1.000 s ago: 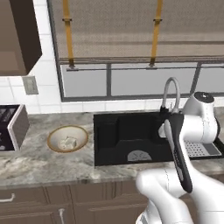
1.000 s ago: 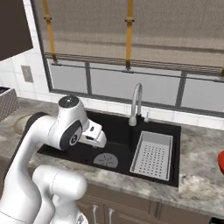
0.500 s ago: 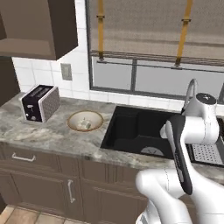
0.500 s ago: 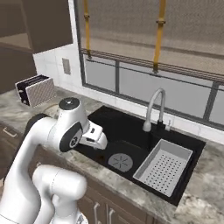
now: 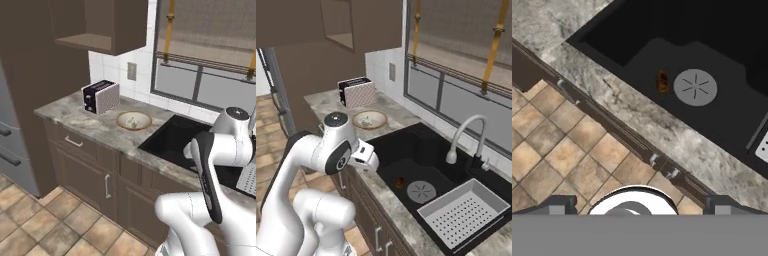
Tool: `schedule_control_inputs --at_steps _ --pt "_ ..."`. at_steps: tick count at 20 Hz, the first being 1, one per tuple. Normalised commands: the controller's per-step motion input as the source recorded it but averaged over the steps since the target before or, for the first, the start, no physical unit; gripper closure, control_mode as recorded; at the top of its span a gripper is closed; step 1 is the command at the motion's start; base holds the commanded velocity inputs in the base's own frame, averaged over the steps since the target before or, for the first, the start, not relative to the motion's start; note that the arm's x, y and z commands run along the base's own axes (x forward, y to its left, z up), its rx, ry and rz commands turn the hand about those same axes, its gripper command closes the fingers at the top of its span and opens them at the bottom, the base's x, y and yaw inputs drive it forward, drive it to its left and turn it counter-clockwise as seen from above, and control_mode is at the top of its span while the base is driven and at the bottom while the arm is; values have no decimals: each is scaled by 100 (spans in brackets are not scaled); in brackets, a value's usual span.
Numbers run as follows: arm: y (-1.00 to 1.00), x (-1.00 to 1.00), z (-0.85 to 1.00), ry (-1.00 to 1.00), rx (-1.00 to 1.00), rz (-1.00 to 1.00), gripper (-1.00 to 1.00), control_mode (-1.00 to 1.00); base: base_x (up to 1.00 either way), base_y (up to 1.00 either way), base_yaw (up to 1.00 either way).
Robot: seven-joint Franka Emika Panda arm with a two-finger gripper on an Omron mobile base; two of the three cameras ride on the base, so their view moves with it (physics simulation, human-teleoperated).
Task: Pick the garlics from the cabinet and place them in one bowl. Pick the sweet potato from the sink and place it in the other bowl.
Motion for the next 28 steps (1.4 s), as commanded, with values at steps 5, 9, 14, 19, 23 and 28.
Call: schedule_control_inputs --at_steps 5,9,14,19,23,28 --pt "0 0 0 0 0 0 -100 100 0 0 8" --pt "0 0 0 0 0 0 -100 100 -7 41 24" --pt "0 0 0 0 0 0 -100 100 0 1 26" --pt "0 0 0 0 0 0 -100 100 25 0 49" --pt "0 0 0 0 0 0 -100 100 11 -27 62" --pt "0 0 0 0 0 0 -100 100 27 -50 67"
